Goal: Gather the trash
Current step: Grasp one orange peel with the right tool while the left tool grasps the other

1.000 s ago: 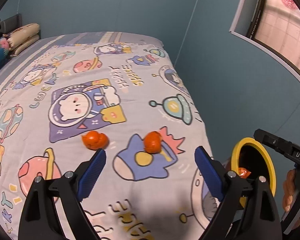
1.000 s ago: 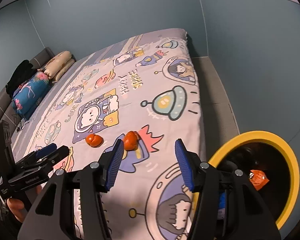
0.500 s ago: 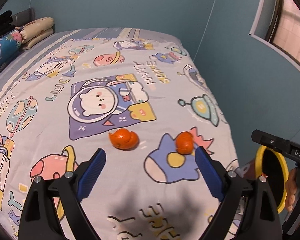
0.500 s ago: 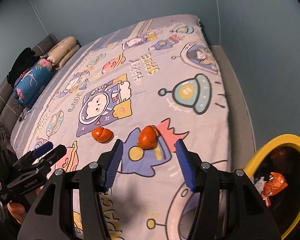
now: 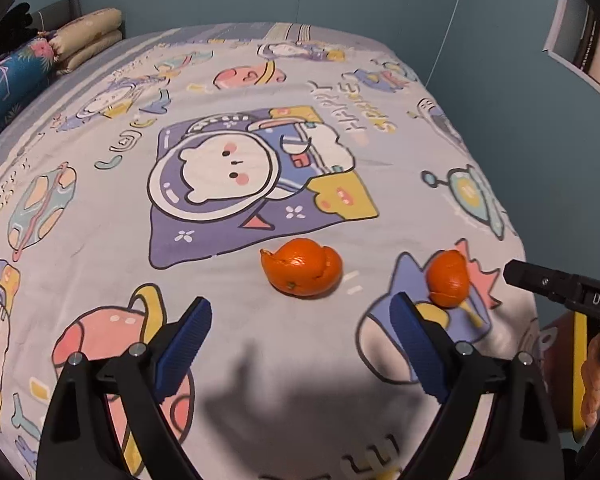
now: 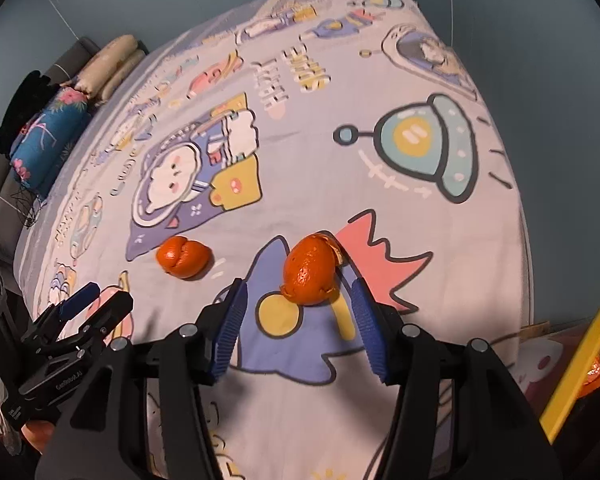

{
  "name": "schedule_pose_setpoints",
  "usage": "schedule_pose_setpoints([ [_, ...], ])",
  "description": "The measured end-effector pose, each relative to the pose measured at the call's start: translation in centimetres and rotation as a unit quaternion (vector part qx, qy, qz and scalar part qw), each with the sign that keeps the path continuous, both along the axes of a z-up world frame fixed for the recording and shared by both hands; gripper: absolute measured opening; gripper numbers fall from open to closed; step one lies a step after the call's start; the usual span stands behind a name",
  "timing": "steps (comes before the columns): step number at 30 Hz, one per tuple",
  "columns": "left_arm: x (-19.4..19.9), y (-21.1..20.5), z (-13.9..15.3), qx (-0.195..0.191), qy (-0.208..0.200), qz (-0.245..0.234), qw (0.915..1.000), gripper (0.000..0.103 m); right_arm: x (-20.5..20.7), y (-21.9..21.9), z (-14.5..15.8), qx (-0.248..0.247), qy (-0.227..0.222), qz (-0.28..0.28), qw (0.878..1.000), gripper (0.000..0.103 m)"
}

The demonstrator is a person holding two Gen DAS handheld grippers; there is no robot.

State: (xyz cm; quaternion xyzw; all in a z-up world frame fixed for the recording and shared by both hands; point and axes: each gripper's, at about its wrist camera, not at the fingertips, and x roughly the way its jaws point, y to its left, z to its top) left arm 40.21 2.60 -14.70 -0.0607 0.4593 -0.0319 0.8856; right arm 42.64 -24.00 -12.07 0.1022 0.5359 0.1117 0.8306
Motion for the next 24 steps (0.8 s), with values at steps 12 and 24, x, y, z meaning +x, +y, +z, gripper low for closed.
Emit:
schedule_pose_setpoints([
  [12, 3.7, 0.3, -3.2, 0.015, 0.021, 0.005, 0.9997, 0.087, 3.1, 1.1, -3.8, 0.009, 0.057, 0.000, 0.998, 0.051],
  [24, 5.9, 0.5, -5.6, 0.000, 0.034, 0.004, 0.9994, 0.087, 4.7, 1.4, -6.3, -0.015, 0.087, -0.015, 0.996, 0.047],
])
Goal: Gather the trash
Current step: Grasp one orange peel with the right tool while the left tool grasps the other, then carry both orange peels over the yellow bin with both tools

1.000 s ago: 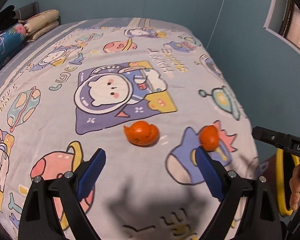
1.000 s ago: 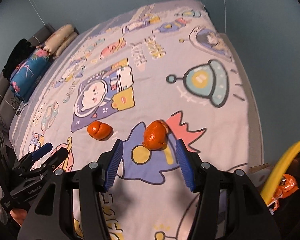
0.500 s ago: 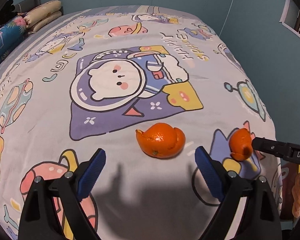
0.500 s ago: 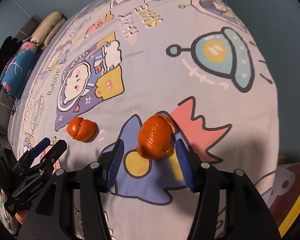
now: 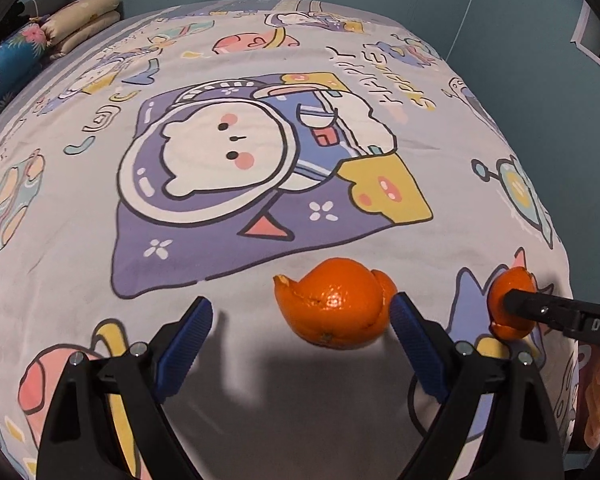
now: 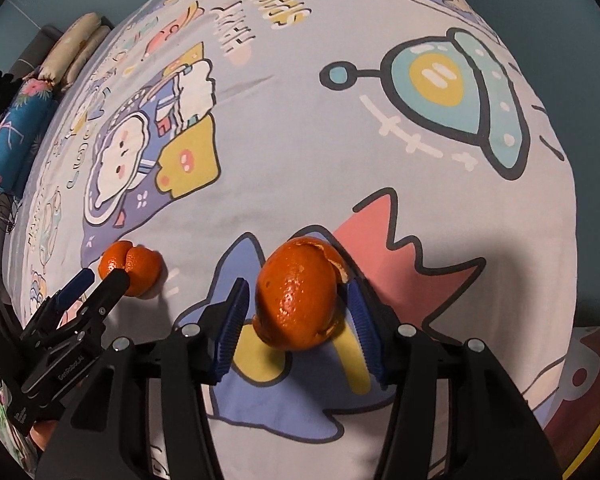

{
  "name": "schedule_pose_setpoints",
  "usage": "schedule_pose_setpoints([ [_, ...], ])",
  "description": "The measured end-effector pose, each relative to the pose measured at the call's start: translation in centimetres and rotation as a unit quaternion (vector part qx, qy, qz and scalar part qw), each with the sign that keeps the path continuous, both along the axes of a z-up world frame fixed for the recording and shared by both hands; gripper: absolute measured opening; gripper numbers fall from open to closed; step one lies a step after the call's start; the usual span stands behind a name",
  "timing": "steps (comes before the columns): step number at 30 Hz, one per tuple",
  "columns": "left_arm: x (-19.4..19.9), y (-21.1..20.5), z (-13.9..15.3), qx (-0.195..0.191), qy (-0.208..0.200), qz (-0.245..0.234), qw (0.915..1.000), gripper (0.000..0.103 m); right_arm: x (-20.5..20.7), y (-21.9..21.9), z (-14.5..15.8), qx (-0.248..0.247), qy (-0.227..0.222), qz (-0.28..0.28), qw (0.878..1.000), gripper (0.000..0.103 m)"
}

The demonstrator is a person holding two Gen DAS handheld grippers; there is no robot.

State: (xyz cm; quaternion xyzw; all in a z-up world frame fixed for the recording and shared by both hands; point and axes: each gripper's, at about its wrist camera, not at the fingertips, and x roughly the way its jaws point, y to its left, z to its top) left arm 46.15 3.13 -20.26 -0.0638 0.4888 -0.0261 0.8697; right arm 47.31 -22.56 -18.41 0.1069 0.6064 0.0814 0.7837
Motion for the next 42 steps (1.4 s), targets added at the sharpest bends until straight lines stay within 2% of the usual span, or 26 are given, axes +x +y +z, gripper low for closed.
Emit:
schedule_pose_setpoints([
  [5, 0.8, 0.1, -0.7, -0.024, 0.005, -0.004, 0.9997, 0.086, 0.4, 0.4, -0.4, -0.004, 0.004, 0.001, 1.000, 0.045],
  [8, 0.9, -0.1, -0.9, -0.039, 0.007, -0.016, 0.9991, 0.071, 0.4, 0.7, -0.4, -0.008, 0.003, 0.002, 1.000, 0.042],
  [11, 0.7, -1.0, -0.6, -0.036, 0.001, -0.033, 0.9988, 0.056, 0.4, 0.9, -0.3, -0.010, 0.001, 0.003, 1.000, 0.039],
  [17, 0.2, -1.6, 0.1, -0.027, -0.007, -0.039, 0.9988, 0.038, 0.4, 1.2, -0.2, -0.013, -0.004, 0.007, 1.000, 0.034],
  [24, -0.9, -1.9, 1.7, -0.010, -0.023, -0.042, 0.9988, 0.034, -0.2, 1.3, 0.9, -0.008, -0.018, 0.013, 1.000, 0.032],
  [31, -3.9, -2.0, 4.6, -0.009, -0.057, -0.046, 0.9973, 0.034, -2.2, 0.6, 3.3, 0.005, -0.039, 0.017, 0.999, 0.032],
  [33, -5.3, -2.2, 5.8, 0.003, -0.076, -0.042, 0.9962, 0.034, -3.0, 0.2, 4.1, 0.005, -0.045, 0.019, 0.999, 0.032],
  [42, -10.3, -3.2, 9.8, -0.013, -0.117, -0.051, 0.9917, 0.034, -7.3, -2.2, 8.6, 0.024, -0.076, 0.014, 0.997, 0.032],
])
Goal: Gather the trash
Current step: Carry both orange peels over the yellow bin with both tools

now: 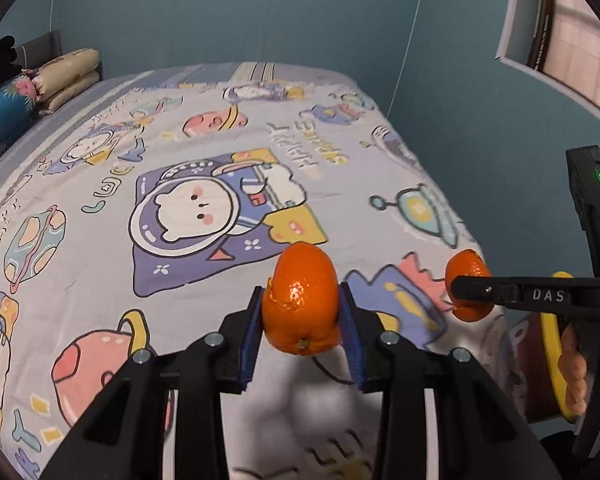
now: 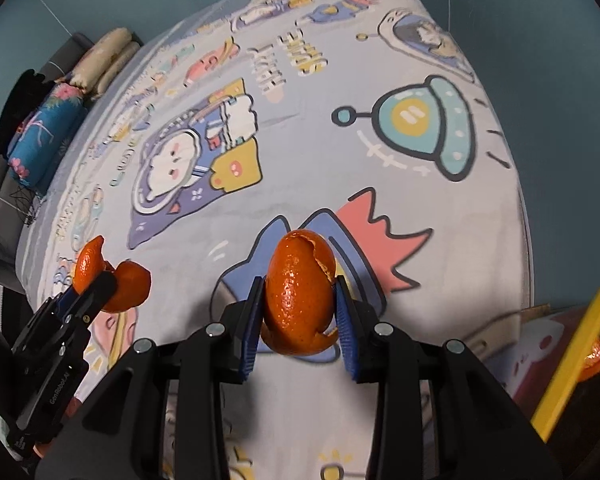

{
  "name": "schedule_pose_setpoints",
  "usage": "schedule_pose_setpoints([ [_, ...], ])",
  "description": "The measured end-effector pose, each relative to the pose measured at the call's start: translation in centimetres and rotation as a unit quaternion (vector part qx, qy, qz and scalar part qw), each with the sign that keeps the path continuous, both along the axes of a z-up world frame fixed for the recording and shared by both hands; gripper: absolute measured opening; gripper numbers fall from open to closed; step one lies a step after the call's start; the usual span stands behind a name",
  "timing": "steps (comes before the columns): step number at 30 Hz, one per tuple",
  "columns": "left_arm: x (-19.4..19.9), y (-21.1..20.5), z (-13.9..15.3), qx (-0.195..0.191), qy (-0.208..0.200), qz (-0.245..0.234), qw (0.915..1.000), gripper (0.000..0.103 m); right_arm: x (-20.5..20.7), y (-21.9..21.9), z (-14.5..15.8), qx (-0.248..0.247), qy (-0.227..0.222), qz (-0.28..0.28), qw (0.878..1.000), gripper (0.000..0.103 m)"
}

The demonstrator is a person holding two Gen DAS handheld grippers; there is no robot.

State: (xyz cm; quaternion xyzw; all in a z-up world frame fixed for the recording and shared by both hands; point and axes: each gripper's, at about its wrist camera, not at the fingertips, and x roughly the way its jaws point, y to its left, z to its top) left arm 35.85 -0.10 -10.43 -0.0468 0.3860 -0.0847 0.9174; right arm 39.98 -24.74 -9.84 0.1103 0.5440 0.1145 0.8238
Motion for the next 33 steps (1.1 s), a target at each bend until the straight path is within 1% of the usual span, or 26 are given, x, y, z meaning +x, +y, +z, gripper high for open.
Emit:
schedule_pose_setpoints([
  [5, -3.0, -1.2, 2.3, -0.012, -0.013, -0.011, 0.9998, 0.034, -2.8, -1.7, 2.4, 0.011, -0.019, -0.005, 1.000, 0.032],
  [10, -5.4, -3.2, 4.6, -0.014, -0.028, -0.036, 0.9989, 0.034, -5.5, -4.1, 3.6, 0.015, -0.029, -0.019, 0.999, 0.032],
  [18, -8.1, -7.5, 7.2, -0.003, -0.069, -0.077, 0.9947, 0.034, -9.3, -9.5, 5.8, 0.021, -0.055, -0.059, 0.997, 0.032],
  [25, -8.9, -12.1, 8.1, -0.008, -0.074, -0.115, 0.9906, 0.034, -12.1, -14.6, 7.2, 0.019, -0.077, -0.097, 0.992, 0.032],
  [28, -9.0, -14.4, 8.2, 0.002, -0.081, -0.132, 0.9879, 0.034, -12.9, -16.5, 7.2, 0.015, -0.081, -0.112, 0.990, 0.032],
  [33, -9.0, -18.0, 8.1, -0.001, -0.081, -0.160, 0.9838, 0.034, -14.0, -19.8, 7.1, 0.010, -0.083, -0.138, 0.987, 0.032],
])
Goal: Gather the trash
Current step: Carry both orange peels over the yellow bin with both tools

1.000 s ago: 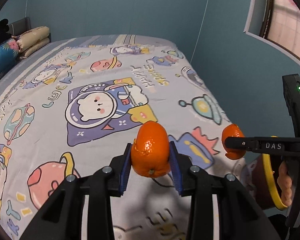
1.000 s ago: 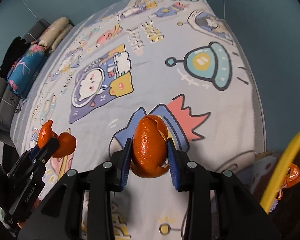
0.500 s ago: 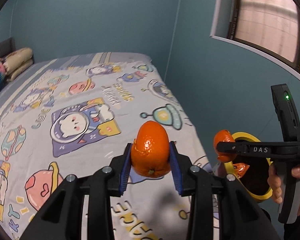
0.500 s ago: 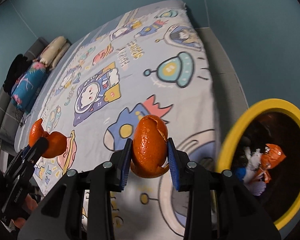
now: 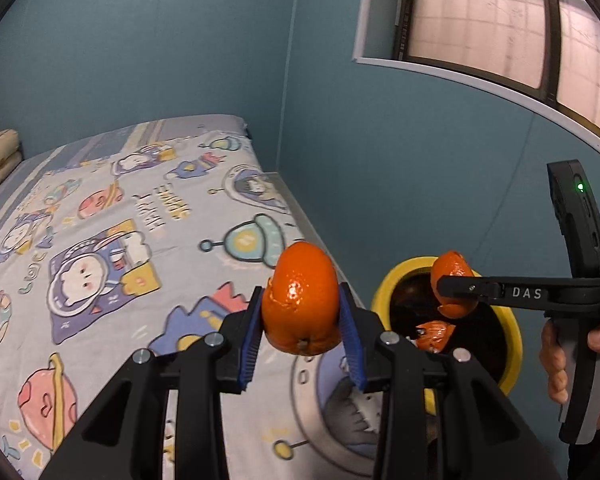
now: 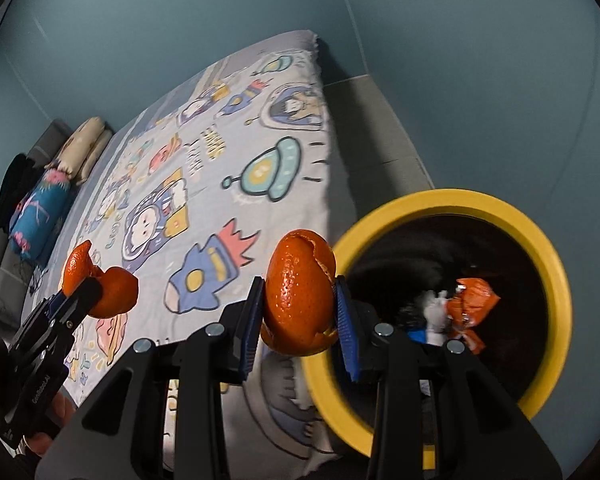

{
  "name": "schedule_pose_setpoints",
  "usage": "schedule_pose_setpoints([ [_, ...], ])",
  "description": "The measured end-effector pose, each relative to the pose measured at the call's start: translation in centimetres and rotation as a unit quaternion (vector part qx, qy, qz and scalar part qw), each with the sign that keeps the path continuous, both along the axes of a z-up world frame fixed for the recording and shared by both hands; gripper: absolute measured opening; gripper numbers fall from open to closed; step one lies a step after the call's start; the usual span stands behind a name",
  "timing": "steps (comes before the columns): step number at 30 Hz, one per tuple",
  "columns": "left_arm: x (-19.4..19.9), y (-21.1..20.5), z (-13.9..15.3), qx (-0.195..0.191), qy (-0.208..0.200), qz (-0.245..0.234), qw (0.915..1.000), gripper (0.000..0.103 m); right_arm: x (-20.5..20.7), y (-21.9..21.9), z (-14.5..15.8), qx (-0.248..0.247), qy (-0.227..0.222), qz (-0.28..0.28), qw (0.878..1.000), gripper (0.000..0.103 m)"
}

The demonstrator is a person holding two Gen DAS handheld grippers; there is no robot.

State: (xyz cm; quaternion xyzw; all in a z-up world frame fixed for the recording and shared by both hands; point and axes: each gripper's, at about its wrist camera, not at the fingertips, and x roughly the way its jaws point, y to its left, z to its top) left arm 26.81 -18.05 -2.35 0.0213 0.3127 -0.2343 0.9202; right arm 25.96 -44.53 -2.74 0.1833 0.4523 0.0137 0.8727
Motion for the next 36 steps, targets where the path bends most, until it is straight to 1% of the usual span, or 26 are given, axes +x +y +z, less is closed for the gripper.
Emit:
schedule_pose_setpoints([
  [8, 0.2, -4.7, -0.3, 0.010, 0.001, -0.039, 0.9992, 0.034, -1.2, -4.1, -0.7, 0.002, 0.003, -0.033, 0.999, 0.032],
  [15, 0.8, -8.3, -1.4, 0.021, 0.010, -0.064, 0.9977, 0.034, -1.8, -6.7, -1.5, 0.004, 0.008, -0.057, 0.998, 0.032],
  [19, 1.0, -9.7, -2.0, 0.025, 0.016, -0.073, 0.9969, 0.034, -1.8, -7.8, -2.0, -0.003, 0.008, -0.068, 0.998, 0.032],
  [36, 3.1, -14.2, -6.5, 0.044, 0.068, -0.098, 0.9919, 0.034, -1.2, -11.1, -5.4, 0.022, 0.040, -0.090, 0.995, 0.033],
])
